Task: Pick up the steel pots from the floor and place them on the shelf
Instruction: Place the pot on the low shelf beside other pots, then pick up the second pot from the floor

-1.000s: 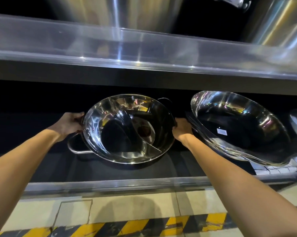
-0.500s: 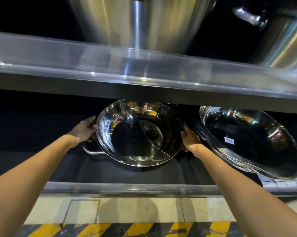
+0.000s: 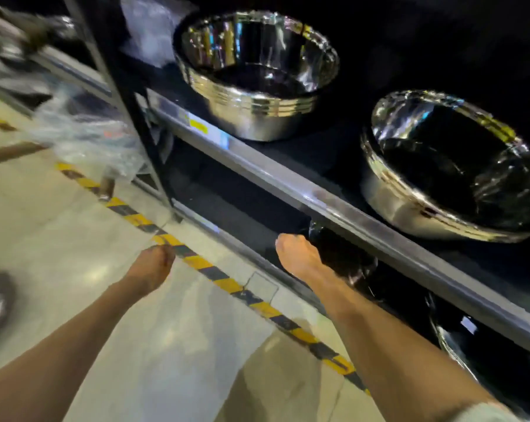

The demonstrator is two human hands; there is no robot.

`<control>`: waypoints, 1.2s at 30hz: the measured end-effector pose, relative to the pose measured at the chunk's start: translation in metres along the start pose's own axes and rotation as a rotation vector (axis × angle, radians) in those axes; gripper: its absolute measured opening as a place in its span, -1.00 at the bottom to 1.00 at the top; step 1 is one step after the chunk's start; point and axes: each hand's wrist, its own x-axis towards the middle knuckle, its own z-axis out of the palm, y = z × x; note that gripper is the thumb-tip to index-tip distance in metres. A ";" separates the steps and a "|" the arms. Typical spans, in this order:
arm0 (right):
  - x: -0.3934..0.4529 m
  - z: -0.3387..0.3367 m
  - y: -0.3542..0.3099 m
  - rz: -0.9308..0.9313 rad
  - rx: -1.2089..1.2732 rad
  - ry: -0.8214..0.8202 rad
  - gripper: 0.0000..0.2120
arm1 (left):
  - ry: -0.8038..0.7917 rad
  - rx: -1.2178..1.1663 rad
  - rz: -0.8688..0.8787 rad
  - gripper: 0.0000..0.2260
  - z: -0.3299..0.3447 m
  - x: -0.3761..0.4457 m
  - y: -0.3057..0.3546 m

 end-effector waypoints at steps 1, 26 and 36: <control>-0.010 -0.012 -0.033 -0.069 -0.031 -0.016 -0.75 | 0.009 -0.005 -0.025 -0.71 -0.026 -0.022 -0.012; -0.244 -0.113 -0.496 -1.101 -0.113 -0.096 -0.64 | 0.561 0.214 -0.616 -0.58 -0.375 -0.471 -0.196; -0.196 -0.073 -0.609 -0.934 -0.002 -0.121 -0.61 | 0.517 0.155 -0.615 -0.58 -0.437 -0.437 -0.303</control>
